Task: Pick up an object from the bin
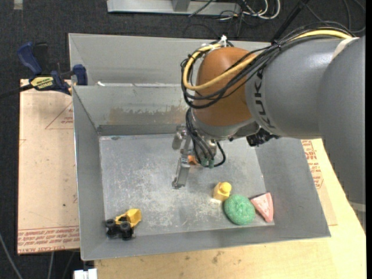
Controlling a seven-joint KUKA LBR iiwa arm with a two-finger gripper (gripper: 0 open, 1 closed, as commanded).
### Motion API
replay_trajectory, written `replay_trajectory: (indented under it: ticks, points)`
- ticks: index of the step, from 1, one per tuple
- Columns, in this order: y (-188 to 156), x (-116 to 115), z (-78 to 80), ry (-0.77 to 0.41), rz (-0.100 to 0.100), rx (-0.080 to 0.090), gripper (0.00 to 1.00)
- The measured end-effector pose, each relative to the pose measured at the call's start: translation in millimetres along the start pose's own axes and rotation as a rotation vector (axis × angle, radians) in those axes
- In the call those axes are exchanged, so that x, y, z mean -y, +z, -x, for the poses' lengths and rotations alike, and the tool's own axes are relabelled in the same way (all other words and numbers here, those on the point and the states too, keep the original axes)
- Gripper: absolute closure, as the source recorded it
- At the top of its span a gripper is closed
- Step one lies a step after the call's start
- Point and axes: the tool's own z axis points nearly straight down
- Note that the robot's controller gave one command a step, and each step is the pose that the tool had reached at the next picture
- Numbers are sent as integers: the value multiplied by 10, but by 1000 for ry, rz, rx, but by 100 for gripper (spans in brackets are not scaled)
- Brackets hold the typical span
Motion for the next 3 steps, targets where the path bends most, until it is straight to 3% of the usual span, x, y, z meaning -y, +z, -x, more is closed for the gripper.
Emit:
replay_trajectory:
  ticks: [1,2,3]
  points:
    - [-113,365,-156,50,-9,-5,0]
    - [-173,331,-277,-21,-4,0,0]
    - [-58,497,76,-132,-3,0,0]
